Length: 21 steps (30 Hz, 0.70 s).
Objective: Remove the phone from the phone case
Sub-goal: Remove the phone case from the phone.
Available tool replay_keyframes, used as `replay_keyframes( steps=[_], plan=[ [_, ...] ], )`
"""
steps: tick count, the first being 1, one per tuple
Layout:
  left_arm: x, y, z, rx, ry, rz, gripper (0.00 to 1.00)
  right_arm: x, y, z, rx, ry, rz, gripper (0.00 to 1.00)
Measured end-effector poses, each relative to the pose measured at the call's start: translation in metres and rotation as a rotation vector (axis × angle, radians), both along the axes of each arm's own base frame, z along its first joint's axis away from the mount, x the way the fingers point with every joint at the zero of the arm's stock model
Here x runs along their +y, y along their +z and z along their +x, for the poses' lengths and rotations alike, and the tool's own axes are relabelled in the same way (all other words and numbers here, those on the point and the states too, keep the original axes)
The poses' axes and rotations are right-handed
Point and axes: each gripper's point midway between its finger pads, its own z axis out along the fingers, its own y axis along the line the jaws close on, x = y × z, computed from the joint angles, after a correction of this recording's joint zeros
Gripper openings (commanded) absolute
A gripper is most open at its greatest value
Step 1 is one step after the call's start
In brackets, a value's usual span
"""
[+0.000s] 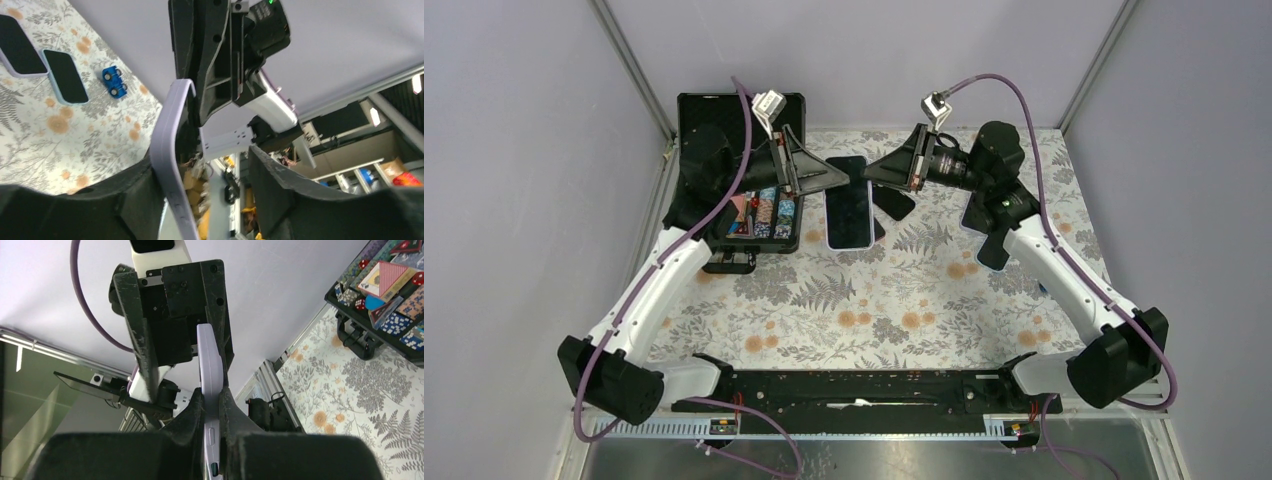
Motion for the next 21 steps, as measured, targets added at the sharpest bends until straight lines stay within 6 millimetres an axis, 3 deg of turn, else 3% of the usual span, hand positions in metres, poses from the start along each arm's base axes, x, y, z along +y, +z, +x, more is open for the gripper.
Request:
replay_keyframes(
  steps=[4,8,11,14,15,17,21],
  plan=[
    [-0.002,-0.016,-0.004,-0.003,-0.065,0.047,0.31,-0.004,-0.004,-0.003,0.017,0.035,-0.014,0.0],
    [-0.005,-0.022,-0.004,0.019,-0.112,0.052,0.22,-0.004,-0.003,-0.004,0.018,0.083,-0.021,0.0],
    [-0.006,-0.021,-0.004,0.035,-0.137,0.041,0.0,-0.003,-0.003,-0.006,0.016,0.117,-0.029,0.02],
    [-0.008,-0.02,-0.001,0.071,-0.153,0.024,0.0,-0.003,0.001,-0.006,-0.015,0.129,-0.039,0.54],
    [-0.008,-0.019,0.0,0.073,-0.156,0.013,0.0,-0.004,0.002,-0.004,-0.016,0.123,-0.041,0.65],
    [-0.009,-0.019,0.002,0.086,-0.15,-0.004,0.0,-0.005,0.002,-0.003,-0.011,0.116,-0.043,0.75],
    [-0.009,-0.019,0.015,0.132,-0.087,-0.031,0.0,-0.004,0.003,0.005,-0.015,0.049,-0.039,0.8]
  ],
)
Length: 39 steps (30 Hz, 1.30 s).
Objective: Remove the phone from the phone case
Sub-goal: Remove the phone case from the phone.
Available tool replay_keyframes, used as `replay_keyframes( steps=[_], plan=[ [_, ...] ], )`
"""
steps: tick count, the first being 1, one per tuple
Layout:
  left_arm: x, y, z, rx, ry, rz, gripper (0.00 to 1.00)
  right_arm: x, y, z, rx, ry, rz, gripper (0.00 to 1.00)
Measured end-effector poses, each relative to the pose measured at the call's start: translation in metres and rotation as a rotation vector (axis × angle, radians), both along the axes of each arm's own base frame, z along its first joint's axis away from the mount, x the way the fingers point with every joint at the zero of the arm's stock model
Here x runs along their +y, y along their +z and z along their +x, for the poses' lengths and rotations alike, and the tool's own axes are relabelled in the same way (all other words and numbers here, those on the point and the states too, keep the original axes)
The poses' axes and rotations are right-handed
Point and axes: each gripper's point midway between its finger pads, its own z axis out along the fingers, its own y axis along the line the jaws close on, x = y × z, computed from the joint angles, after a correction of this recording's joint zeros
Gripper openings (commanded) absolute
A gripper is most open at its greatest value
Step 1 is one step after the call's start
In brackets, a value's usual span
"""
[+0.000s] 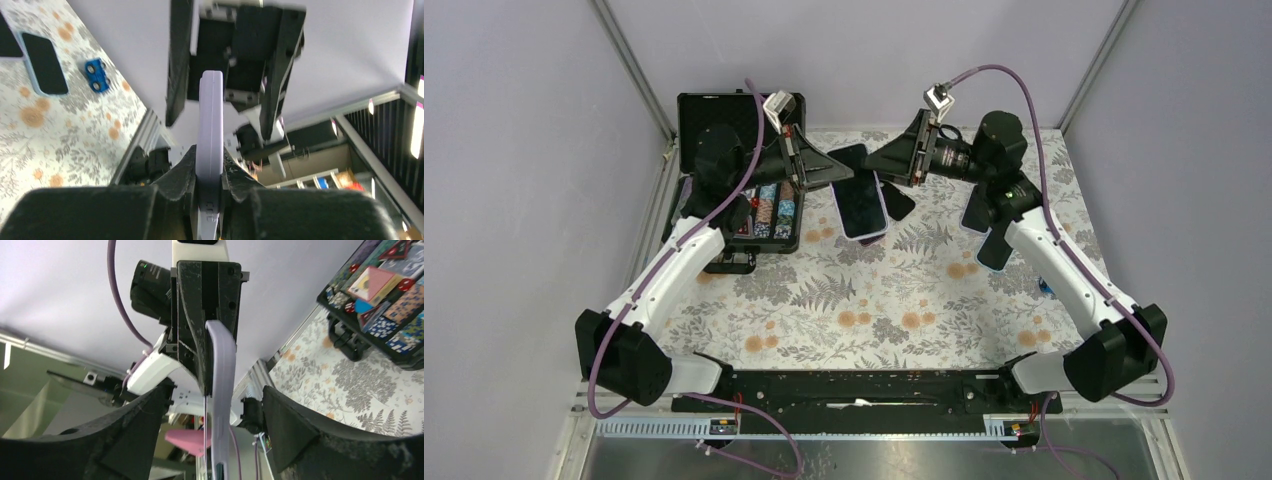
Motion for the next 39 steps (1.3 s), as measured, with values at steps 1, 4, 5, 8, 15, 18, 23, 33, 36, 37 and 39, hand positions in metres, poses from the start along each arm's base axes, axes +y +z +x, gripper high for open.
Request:
replay_keyframes(
  steps=[1,4,5,8,15,18,23,33,36,37,39],
  plan=[
    [0.001,0.001,0.007,0.014,0.036,-0.006,0.0,0.0,-0.001,0.002,-0.003,-0.029,0.005,0.81],
    [0.004,0.001,0.028,0.043,0.151,-0.019,0.0,0.006,-0.008,-0.006,-0.007,-0.091,0.019,0.81],
    [0.006,0.002,0.036,0.055,0.196,-0.022,0.0,0.009,-0.01,-0.012,-0.006,-0.097,0.021,0.81],
    [0.011,0.003,0.052,0.093,0.292,-0.038,0.0,0.009,-0.019,-0.024,-0.021,-0.158,0.044,0.81],
    [0.02,0.019,0.074,0.15,0.423,-0.128,0.0,-0.006,-0.012,-0.016,-0.056,-0.292,0.158,0.66],
    [0.024,0.027,0.078,0.181,0.444,-0.194,0.0,-0.004,-0.005,-0.014,-0.057,-0.286,0.2,0.57],
    [0.027,0.036,0.082,0.23,0.447,-0.283,0.0,0.001,0.0,-0.011,-0.055,-0.272,0.238,0.44],
    [0.034,0.02,0.094,0.355,0.504,-0.325,0.0,0.006,-0.002,-0.009,-0.069,-0.248,0.248,0.34],
    [0.035,0.019,0.094,0.38,0.505,-0.34,0.0,0.009,-0.004,-0.009,-0.069,-0.239,0.241,0.29],
    [0.036,0.018,0.095,0.401,0.509,-0.348,0.0,0.009,-0.004,-0.01,-0.075,-0.235,0.238,0.27],
    [0.037,0.016,0.096,0.431,0.514,-0.363,0.0,0.01,-0.008,-0.009,-0.078,-0.235,0.221,0.27]
  ],
)
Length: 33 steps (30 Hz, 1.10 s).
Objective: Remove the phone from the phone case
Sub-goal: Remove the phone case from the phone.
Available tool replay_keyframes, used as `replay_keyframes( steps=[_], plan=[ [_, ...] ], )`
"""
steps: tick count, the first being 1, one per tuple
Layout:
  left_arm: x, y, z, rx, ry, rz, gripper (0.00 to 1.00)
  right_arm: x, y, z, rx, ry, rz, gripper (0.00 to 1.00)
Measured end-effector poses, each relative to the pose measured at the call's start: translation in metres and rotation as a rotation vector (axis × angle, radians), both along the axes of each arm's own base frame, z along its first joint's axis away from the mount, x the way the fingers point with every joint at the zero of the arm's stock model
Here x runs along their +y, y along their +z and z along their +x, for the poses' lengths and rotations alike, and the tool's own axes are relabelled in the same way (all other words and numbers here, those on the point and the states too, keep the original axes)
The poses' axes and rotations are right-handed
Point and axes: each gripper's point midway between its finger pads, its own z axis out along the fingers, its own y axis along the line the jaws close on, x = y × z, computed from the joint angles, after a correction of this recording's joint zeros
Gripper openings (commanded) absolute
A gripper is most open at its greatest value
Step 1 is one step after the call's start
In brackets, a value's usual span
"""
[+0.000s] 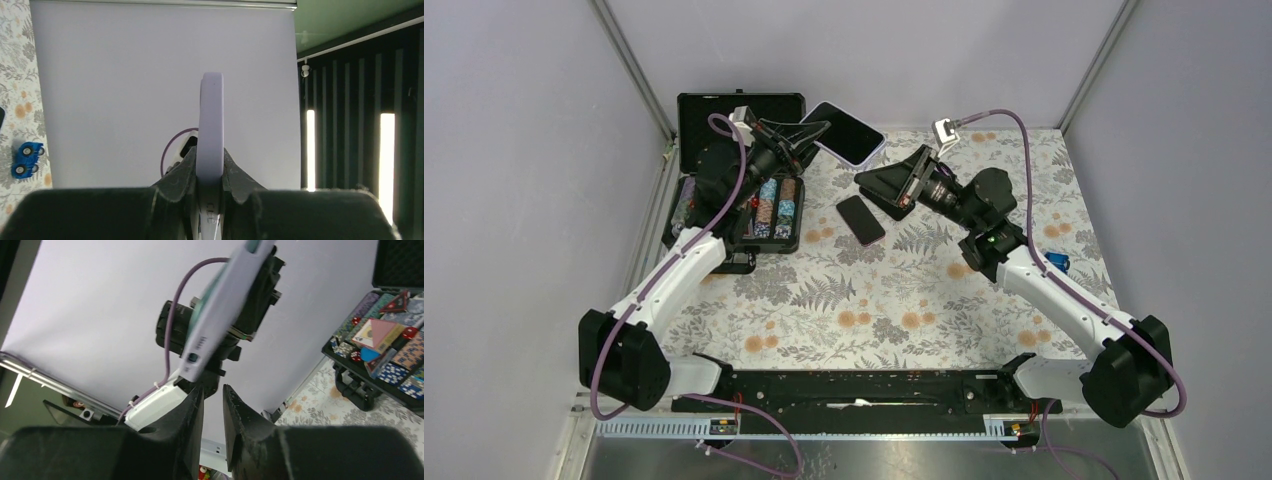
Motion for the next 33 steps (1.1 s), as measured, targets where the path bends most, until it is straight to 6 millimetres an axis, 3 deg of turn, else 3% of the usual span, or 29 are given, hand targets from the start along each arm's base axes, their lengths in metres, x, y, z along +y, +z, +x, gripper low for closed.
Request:
replay_keyframes(
  steps=[3,6,9,14,17,21,33],
  plan=[
    [0.002,0.002,-0.001,0.017,0.002,-0.022,0.0,0.001,-0.012,0.003,0.022,-0.009,-0.041,0.32],
    [0.004,0.009,-0.006,0.01,-0.001,-0.036,0.0,0.002,-0.021,0.005,0.043,-0.013,-0.069,0.54],
    [0.006,0.016,-0.011,-0.009,0.003,-0.039,0.0,0.003,-0.021,0.003,0.038,-0.002,-0.071,0.7],
    [0.008,0.022,-0.017,-0.038,0.007,-0.033,0.0,0.005,0.001,-0.01,-0.038,0.048,-0.033,0.73],
    [0.008,0.021,-0.016,-0.037,0.007,-0.032,0.0,0.006,0.018,-0.019,-0.091,0.072,-0.002,0.71],
    [0.008,0.023,-0.016,-0.045,0.005,-0.035,0.0,0.004,0.035,-0.021,-0.116,0.071,0.036,0.55],
    [0.008,0.02,-0.013,-0.037,0.009,-0.035,0.0,0.01,0.029,-0.005,-0.04,0.044,0.049,0.16]
  ],
)
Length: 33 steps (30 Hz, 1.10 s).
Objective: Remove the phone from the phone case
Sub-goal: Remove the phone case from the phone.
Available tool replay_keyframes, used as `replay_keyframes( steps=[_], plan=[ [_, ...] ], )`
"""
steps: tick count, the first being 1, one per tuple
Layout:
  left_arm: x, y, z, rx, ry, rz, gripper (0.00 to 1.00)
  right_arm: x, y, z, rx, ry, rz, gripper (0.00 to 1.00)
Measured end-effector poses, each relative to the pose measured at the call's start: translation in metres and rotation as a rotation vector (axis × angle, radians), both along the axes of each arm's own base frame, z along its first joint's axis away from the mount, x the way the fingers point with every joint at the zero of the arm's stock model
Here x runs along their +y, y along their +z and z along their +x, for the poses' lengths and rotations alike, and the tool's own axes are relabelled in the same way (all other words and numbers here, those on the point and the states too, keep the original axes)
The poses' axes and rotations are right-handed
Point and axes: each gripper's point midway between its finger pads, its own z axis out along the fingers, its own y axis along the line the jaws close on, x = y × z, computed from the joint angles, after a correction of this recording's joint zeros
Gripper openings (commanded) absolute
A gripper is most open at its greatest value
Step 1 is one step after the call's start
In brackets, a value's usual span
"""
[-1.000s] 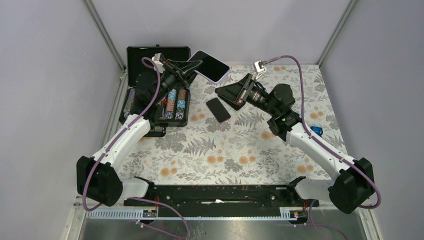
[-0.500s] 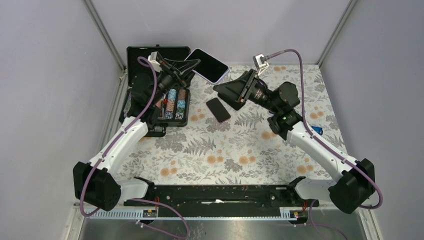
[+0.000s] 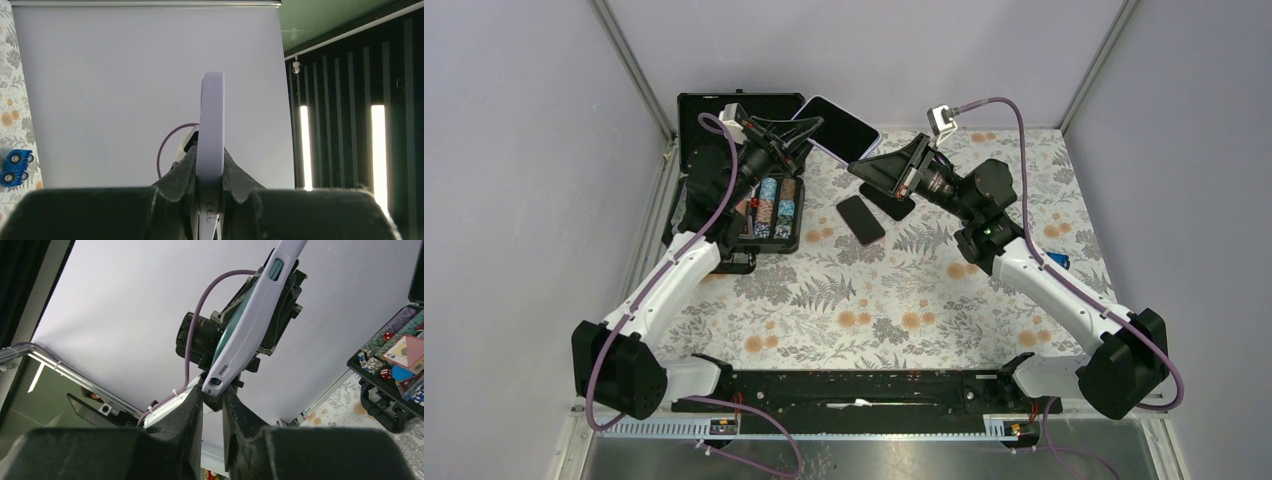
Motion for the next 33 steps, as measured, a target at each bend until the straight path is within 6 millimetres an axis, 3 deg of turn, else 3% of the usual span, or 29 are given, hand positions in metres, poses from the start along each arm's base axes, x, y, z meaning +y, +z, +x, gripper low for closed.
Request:
replay_keyframes(
  steps=[4,12,21,27,33],
  plan=[
    [0.001,-0.004,0.003,0.015,0.011,0.001,0.0,0.0,-0.006,0.004,0.022,-0.016,-0.018,0.13],
    [0.003,-0.038,0.012,0.163,0.011,-0.044,0.0,0.002,-0.029,0.014,0.045,-0.058,-0.089,0.13],
    [0.009,-0.115,0.029,0.388,0.049,-0.044,0.0,0.007,-0.102,0.032,0.028,-0.062,-0.188,0.1],
    [0.011,-0.12,0.03,0.4,0.059,-0.043,0.0,0.005,-0.114,0.034,-0.044,-0.087,-0.253,0.1],
    [0.011,-0.12,0.031,0.399,0.066,-0.044,0.0,0.005,-0.118,0.035,-0.029,-0.088,-0.26,0.23]
  ],
)
